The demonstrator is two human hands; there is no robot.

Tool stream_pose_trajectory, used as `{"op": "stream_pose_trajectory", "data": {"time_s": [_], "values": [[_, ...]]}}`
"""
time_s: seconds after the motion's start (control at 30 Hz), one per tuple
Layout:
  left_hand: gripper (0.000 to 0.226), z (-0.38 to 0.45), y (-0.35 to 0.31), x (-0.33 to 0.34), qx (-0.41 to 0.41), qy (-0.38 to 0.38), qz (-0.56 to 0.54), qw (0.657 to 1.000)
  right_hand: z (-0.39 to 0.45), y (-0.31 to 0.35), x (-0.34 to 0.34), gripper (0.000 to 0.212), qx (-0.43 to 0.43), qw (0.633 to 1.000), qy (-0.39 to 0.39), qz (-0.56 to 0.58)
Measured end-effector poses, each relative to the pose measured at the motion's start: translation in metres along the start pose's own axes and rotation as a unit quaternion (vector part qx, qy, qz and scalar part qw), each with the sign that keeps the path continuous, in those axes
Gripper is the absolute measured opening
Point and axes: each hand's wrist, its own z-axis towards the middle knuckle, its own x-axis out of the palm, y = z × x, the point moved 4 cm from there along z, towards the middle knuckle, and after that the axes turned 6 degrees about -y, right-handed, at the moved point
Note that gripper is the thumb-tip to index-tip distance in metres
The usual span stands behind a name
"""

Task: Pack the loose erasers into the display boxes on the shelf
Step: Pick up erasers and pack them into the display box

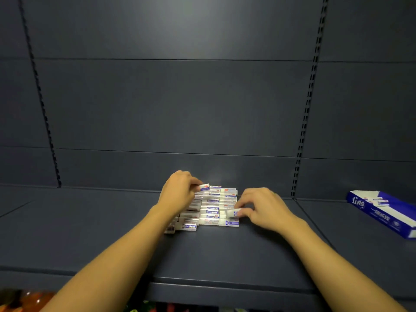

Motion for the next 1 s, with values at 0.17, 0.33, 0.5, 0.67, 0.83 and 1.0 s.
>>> {"op": "stream_pose_trajectory", "data": {"time_s": [0.17,0.33,0.5,0.67,0.83,1.0], "values": [[0.022,0.015,-0.006,-0.013,-0.001,0.038,0.009,0.999,-0.004,-0.017,-0.029,0.013,0.106,0.992,0.002,-0.064],[0.029,0.025,-0.04,-0.009,0.054,0.078,0.029,0.995,-0.021,-0.026,-0.054,0.012,0.178,0.977,0.002,-0.117],[0.03,0.029,-0.087,0.002,0.102,0.098,0.015,0.99,-0.05,-0.033,-0.083,0.013,0.238,0.958,-0.002,-0.162],[0.028,0.03,-0.132,0.013,0.099,0.115,-0.032,0.988,-0.08,-0.046,-0.112,0.011,0.273,0.944,-0.017,-0.185],[0.026,0.029,-0.169,0.024,0.085,0.135,-0.048,0.986,-0.109,-0.066,-0.139,0.015,0.296,0.936,-0.026,-0.19],[0.024,0.022,-0.213,0.035,0.082,0.136,-0.043,0.986,-0.143,-0.09,-0.164,0.011,0.313,0.926,-0.029,-0.208]]}}
